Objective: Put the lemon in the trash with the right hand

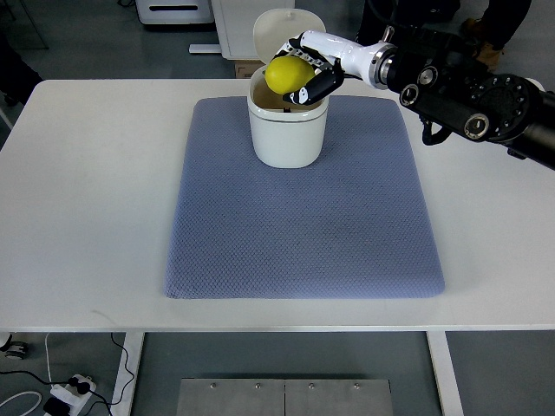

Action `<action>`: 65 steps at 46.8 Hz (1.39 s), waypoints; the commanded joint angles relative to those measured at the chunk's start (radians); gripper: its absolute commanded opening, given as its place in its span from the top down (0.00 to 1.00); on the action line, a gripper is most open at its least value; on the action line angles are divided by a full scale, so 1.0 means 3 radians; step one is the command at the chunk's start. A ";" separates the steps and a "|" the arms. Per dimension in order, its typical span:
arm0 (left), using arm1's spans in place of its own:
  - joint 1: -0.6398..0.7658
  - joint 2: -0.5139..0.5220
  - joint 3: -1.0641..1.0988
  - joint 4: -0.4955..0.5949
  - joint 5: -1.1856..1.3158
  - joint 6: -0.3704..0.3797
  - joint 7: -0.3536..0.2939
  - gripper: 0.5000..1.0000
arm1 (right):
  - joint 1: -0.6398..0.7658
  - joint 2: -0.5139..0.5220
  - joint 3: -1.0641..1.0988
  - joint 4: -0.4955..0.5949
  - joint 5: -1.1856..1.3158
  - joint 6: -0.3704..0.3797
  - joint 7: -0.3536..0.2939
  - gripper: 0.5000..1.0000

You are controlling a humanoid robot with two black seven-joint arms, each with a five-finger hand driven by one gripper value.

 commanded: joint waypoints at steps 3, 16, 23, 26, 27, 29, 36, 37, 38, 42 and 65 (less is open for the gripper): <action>0.0000 0.0000 0.0000 0.0000 0.0000 0.0000 0.0001 0.00 | 0.0006 -0.0008 0.0000 0.0003 0.0000 0.0034 0.0000 0.08; 0.0000 0.0000 0.0000 0.0000 0.0000 0.0000 0.0001 0.00 | 0.0031 -0.0044 -0.0035 0.0014 0.0000 0.0177 -0.0006 0.00; 0.0000 0.0000 0.0000 0.0000 0.0000 0.0000 0.0001 0.00 | 0.0047 -0.0074 -0.0035 0.0034 0.0005 0.0223 0.0000 0.00; 0.0000 0.0000 0.0000 0.0000 0.0000 0.0000 0.0001 0.00 | 0.0057 -0.0146 -0.0030 0.0059 0.0005 0.0289 0.0000 0.00; 0.0000 0.0000 0.0000 0.0000 0.0000 0.0000 0.0001 0.00 | 0.0067 -0.0166 -0.0030 0.0085 0.0010 0.0320 0.0000 0.00; 0.0000 0.0000 0.0000 0.0000 0.0000 0.0000 0.0001 0.00 | 0.0088 -0.0212 -0.0035 0.0131 0.0010 0.0376 0.0005 0.00; 0.0000 0.0000 0.0000 0.0000 0.0000 0.0000 0.0001 0.00 | 0.0118 -0.0473 -0.0035 0.0325 0.0005 0.0504 0.0020 0.00; 0.0000 0.0000 0.0000 0.0000 0.0000 0.0000 0.0001 0.00 | 0.0123 -0.0514 -0.0035 0.0371 0.0005 0.0524 0.0020 0.00; 0.0000 0.0000 0.0000 0.0000 0.0000 0.0000 0.0001 0.00 | 0.0123 -0.0565 -0.0035 0.0417 0.0005 0.0540 0.0020 0.00; 0.0000 0.0000 0.0000 0.0000 0.0000 0.0000 0.0001 0.00 | 0.0123 -0.0820 -0.0035 0.0647 0.0005 0.0596 0.0020 0.00; 0.0000 0.0000 0.0000 0.0000 0.0000 0.0000 0.0001 0.00 | -0.0372 -0.1798 0.0281 0.0740 0.0429 0.0504 0.0025 0.00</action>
